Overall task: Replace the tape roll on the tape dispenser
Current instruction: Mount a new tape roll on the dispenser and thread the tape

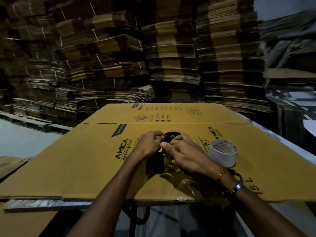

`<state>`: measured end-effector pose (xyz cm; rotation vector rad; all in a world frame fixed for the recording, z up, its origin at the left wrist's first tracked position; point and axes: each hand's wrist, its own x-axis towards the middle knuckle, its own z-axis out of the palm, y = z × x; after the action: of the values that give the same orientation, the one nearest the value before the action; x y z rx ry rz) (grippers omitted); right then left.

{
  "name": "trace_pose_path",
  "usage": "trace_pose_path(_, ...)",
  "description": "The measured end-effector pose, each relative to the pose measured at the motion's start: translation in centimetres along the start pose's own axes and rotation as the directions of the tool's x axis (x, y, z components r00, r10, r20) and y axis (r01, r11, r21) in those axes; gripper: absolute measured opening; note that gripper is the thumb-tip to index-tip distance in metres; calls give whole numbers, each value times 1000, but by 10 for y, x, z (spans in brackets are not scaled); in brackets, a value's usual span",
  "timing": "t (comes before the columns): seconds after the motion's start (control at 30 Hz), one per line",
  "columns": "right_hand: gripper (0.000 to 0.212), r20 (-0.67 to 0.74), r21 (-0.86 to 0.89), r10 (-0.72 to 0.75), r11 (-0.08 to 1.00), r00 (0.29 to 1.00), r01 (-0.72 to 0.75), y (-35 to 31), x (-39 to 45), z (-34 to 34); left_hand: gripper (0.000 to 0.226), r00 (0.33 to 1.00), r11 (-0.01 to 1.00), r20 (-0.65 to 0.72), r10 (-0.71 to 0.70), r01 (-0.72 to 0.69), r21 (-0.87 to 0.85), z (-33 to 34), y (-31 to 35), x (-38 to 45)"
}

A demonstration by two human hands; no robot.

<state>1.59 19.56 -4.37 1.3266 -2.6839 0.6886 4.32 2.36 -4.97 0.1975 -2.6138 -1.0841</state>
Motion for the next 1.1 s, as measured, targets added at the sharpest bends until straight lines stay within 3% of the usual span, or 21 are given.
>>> trace_pose_path(0.1,77,12,93,11,996,1000,-13,2,1,-4,26,1000,998,-16,21,-20,59,0,1,-3)
trace_pose_path(0.23,79,44,342,-33,939,998,16,2,-4,-14,26,999,996,-34,23,-20,82,2,1,-5)
trace_pose_path(0.37,46,-183,554,78,832,980,37,4,-13,-15,26,999,1000,-40,-3,4,20,6,-1,-8)
trace_pose_path(0.5,21,-311,388,184,920,933,-52,-4,-23,-10,26,998,1000,-61,-14,16,22,7,0,-10)
trace_pose_path(0.63,44,-233,-18,242,967,942,-253,-29,-22,0,25,996,999,-87,-36,38,24,10,2,-13)
trace_pose_path(0.73,40,-220,-228,251,926,943,-300,-40,-19,6,26,991,998,-123,-53,58,34,12,5,-17)
trace_pose_path(0.9,24,-168,-271,357,879,919,-391,-44,-16,-3,30,981,992,-170,-94,106,67,14,13,-32)
trace_pose_path(1.1,32,-161,-290,455,826,876,-483,-40,-4,-9,32,963,989,-249,-107,129,77,33,27,-52)
